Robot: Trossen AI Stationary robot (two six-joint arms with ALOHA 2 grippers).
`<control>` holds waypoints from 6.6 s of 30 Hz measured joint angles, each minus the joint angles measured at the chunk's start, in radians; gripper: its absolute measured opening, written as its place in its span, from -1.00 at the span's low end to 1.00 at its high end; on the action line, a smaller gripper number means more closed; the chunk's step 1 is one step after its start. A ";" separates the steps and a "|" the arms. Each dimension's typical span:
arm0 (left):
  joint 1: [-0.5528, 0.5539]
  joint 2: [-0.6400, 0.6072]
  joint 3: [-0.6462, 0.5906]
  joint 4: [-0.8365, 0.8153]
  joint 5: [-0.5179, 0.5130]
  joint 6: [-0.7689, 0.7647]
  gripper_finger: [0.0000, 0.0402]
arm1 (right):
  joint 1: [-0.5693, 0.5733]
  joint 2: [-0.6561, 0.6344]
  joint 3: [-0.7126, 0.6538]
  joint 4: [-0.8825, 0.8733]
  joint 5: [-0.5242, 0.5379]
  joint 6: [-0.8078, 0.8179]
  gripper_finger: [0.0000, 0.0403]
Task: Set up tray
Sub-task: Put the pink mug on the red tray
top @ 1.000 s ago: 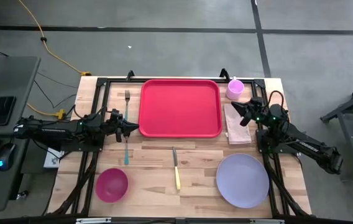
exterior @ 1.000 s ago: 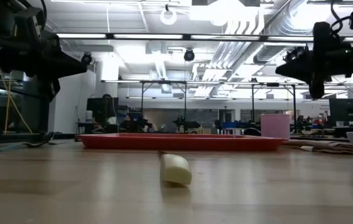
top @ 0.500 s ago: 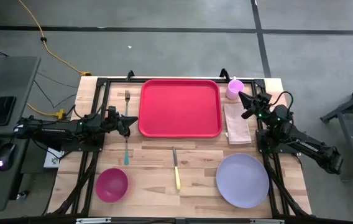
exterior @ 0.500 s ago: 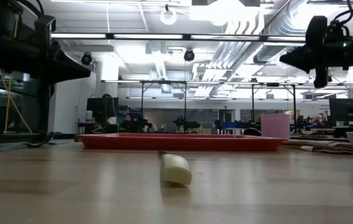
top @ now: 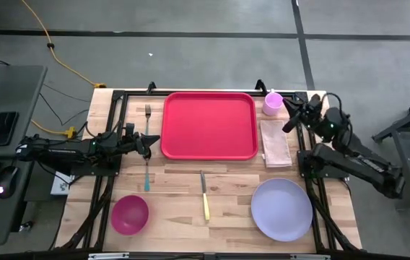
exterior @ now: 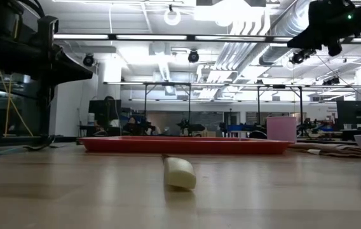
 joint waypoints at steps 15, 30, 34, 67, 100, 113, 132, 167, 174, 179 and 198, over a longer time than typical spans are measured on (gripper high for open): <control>0.000 0.000 0.064 0.000 -0.013 0.047 -0.72 | -0.028 0.551 0.519 -0.583 0.057 -0.286 -1.00; 0.000 0.000 0.095 -0.001 -0.019 0.057 -0.72 | -0.196 0.900 0.653 -0.796 -0.040 -0.372 -1.00; 0.000 0.000 0.095 -0.001 -0.025 0.057 -0.72 | -0.204 0.948 0.654 -0.805 -0.056 -0.407 -1.00; 0.000 0.000 0.097 -0.160 -0.001 0.279 -0.72 | -0.204 1.008 0.653 -0.805 -0.084 -0.474 -0.36; 0.000 0.000 0.097 -0.259 -0.087 0.499 -0.72 | -0.204 1.008 0.629 -0.835 -0.097 -0.497 -0.33; 0.000 0.000 0.096 -0.259 -0.087 0.499 -0.72 | -0.203 1.009 0.506 -0.746 -0.018 -0.526 -0.33; 0.000 0.000 0.096 -0.259 -0.088 0.499 -0.72 | -0.204 1.009 0.506 -0.689 -0.101 -0.572 -0.33; 0.000 0.000 0.095 -0.264 -0.137 0.499 -0.72 | -0.263 1.076 0.507 -0.605 -0.047 -0.542 -0.33; 0.000 0.000 0.095 -0.263 -0.138 0.499 -0.72 | -0.276 1.115 0.507 -0.564 -0.072 -0.542 -0.33; 0.000 0.000 0.095 -0.263 -0.139 0.499 -0.72 | -0.276 1.127 0.507 -0.564 -0.072 -0.519 -0.34; 0.000 0.000 0.095 -0.263 -0.140 0.499 -0.72 | -0.275 1.127 0.507 -0.526 -0.070 -0.474 -0.97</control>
